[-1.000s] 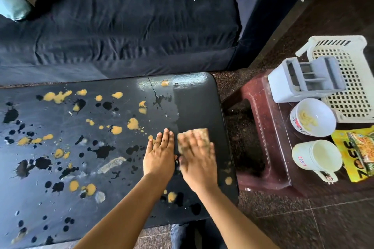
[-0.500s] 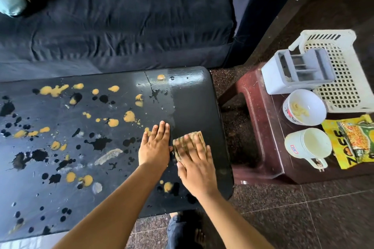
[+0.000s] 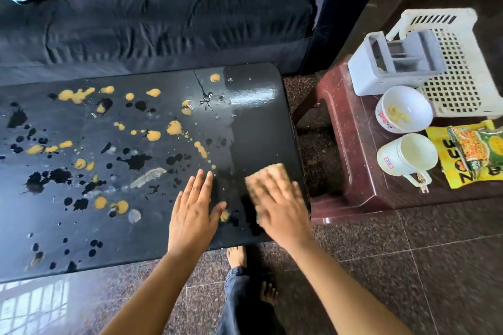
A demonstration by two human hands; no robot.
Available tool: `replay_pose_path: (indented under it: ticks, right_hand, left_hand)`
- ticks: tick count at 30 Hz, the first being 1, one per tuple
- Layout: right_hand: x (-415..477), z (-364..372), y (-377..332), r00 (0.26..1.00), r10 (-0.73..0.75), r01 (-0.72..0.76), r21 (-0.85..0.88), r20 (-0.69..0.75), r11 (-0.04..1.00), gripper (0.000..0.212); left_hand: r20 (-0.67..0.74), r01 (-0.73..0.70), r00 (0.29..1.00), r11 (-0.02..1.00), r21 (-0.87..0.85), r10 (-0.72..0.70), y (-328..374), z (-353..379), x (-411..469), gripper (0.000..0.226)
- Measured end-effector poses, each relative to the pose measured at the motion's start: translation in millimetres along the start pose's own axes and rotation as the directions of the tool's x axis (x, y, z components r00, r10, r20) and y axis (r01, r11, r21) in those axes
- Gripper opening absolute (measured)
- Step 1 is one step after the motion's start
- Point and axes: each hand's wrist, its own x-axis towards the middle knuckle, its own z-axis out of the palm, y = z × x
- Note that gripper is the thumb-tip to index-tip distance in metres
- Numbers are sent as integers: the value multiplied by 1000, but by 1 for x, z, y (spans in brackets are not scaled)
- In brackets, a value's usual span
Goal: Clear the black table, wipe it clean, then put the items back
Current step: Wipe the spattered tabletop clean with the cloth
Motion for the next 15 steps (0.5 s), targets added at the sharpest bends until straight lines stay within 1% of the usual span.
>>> replay_pose_path:
  ticks: [1, 3, 4, 5, 6, 8, 9, 10, 11, 12, 14, 15]
  right_hand:
    - [-5, -1, 10, 993, 114, -114, 12, -7, 993, 61]
    - [-10, -2, 11, 945, 327, -326, 42, -11, 944, 64]
    - [-10, -3, 2, 926, 377, -377, 53, -4, 925, 64]
    - [-10, -4, -12, 927, 374, -373, 72, -4, 925, 64]
    - [-9, -4, -26, 951, 309, -307, 87, -7, 948, 64]
    - [-14, 0, -35, 998, 57, -57, 65, -1, 996, 61]
    - [-15, 0, -28, 999, -42, 41, 36, 10, 999, 60]
    - [-18, 0, -17, 997, -79, 79, 9, 15, 997, 59]
    - [-21, 2, -5, 999, -44, 44, -11, 15, 999, 59]
    - [-25, 2, 4, 999, 53, -52, -11, 10, 999, 60]
    - [-32, 4, 7, 956, 294, -293, 24, -7, 956, 63]
    - [-33, 5, -1, 929, 370, -369, 23, -16, 929, 64]
  left_hand:
    - [18, -2, 1000, 1000, 27, 2, -6, 4, -11, 70]
    - [53, -2, 999, 996, 84, -2, -18, 10, -29, 81]
    - [73, 1, 997, 994, 106, -8, -22, 13, -34, 84]
    - [84, 3, 996, 993, 119, -13, -24, 16, -38, 86]
    - [87, 7, 996, 993, 120, -18, -25, 17, -40, 88]
    - [73, 18, 997, 993, 114, -26, -24, 17, -41, 90]
    - [68, 23, 997, 993, 114, -31, -23, 16, -39, 90]
    - [66, 28, 997, 993, 114, -36, -23, 16, -39, 90]
    - [67, 30, 997, 994, 110, -38, -22, 16, -39, 90]
    - [67, 31, 997, 994, 105, -38, -23, 16, -40, 90]
    - [67, 35, 997, 994, 107, -42, -23, 18, -40, 90]
    - [71, 36, 997, 993, 111, -44, -23, 19, -40, 89]
